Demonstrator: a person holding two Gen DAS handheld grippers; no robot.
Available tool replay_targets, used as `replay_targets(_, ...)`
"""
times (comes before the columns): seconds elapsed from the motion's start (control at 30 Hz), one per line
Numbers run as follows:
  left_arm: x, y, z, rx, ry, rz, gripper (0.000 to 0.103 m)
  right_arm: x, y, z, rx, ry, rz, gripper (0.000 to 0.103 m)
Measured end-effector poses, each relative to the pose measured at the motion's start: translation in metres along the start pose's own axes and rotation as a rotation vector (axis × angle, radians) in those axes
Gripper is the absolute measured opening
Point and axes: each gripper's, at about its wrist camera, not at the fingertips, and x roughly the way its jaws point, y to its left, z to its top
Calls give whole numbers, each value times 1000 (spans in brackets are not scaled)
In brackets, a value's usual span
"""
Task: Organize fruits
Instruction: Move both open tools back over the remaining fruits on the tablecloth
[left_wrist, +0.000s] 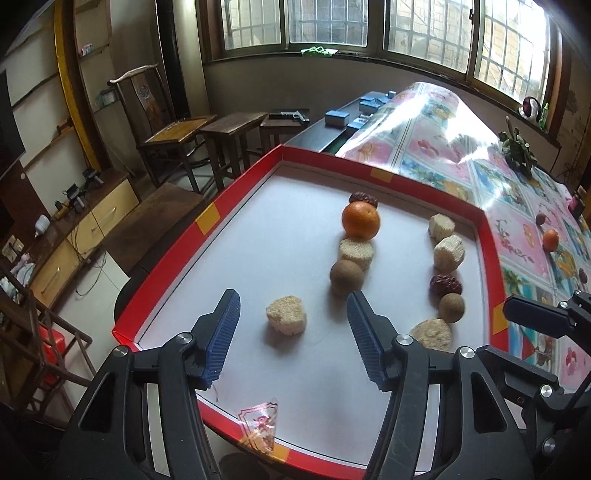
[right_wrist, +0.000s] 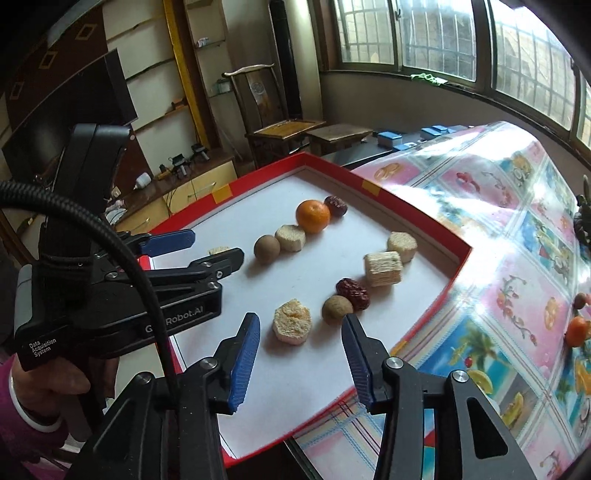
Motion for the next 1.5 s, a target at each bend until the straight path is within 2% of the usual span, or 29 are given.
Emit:
replay_targets(0.27, -21, -38, 14, 46, -54, -44, 61, -33, -29, -7, 53, -37, -87, 50)
replay_targets(0.43, -24, -73, 21, 74, -61, -91, 61, -53, -58, -16, 120, -50, -147, 51)
replay_targets(0.6, -23, -114, 28, 117, -58, -141, 61, -69, -88, -31, 190, -59, -223, 60)
replay_targets(0.87, -17, -176, 35, 192, -42, -206, 62, -97, -137, -55, 287, -63, -317, 61)
replay_targets(1.03, -8, -208, 36, 233, -14, -235, 61, -110, -169, -70, 341, -58, -363, 61)
replay_targets(1.33, 13, -269, 42, 308, 103, -334, 61, -124, -230, -99, 464, -35, -454, 61)
replay_targets(1.43, 21, -289, 47, 324, 143, -378, 61, -127, -251, -107, 522, -37, -454, 61)
replay_targets(1.5, 23, -302, 50, 347, 139, -381, 61, -129, -259, -109, 545, -45, -448, 61)
